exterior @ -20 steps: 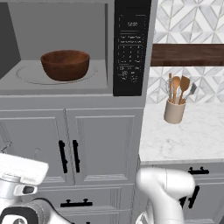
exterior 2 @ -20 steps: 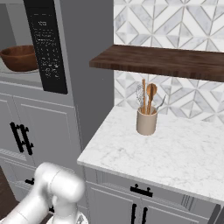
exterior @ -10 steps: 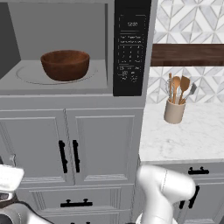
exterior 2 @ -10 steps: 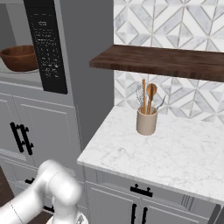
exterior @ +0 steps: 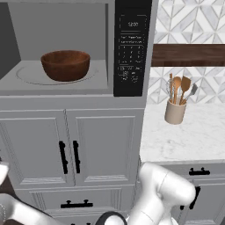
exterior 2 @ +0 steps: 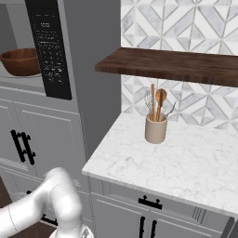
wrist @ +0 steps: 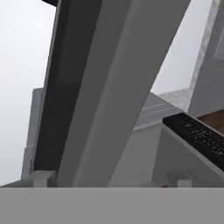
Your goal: Open the microwave, place the bowl with waffle inside the microwave, then close the microwave door and turn it on.
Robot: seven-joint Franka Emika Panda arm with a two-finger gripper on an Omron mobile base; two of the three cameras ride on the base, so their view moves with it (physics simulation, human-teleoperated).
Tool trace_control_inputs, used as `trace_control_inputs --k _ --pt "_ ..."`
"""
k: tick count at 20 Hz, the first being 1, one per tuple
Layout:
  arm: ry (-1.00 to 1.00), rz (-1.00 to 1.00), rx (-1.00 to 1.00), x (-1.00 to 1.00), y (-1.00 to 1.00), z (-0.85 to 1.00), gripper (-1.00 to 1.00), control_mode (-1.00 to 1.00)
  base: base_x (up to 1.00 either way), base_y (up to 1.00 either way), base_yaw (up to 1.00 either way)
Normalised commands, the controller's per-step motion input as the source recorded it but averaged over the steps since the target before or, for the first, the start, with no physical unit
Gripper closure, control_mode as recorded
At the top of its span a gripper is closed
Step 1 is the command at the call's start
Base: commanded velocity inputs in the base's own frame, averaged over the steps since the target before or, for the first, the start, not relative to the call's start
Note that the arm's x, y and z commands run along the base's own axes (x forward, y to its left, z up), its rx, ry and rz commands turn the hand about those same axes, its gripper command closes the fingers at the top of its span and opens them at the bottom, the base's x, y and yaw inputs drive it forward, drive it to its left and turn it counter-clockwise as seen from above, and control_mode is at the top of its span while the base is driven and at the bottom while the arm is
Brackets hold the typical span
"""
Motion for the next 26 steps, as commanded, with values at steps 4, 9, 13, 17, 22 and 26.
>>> trace_control_inputs --k 4,9,13,17,22,26 --pt "-0.10 -0.16 0.03 -0.09 -0.31 0.14 -1.00 -1.00 0.00 0.00 0.00" --pt "-0.09 -0.14 0.16 -0.22 -0.63 0.23 -1.00 -1.00 0.00 0.00 0.00" --pt "-0.05 -0.08 0.29 -0.38 -0.75 0.61 -1.00 -1.00 0.00 0.00 0.00" --pt "0.00 0.00 0.24 -0.18 -0.73 0.71 -1.00 -1.00 0.00 0.00 0.00" --pt "0.00 0.08 0.28 -0.15 -0.89 0.45 -1.00 -1.00 0.00 0.00 0.00" --pt "0.01 0.19 0.33 -0.09 -0.94 0.30 -1.00 -1.00 0.00 0.00 0.00"
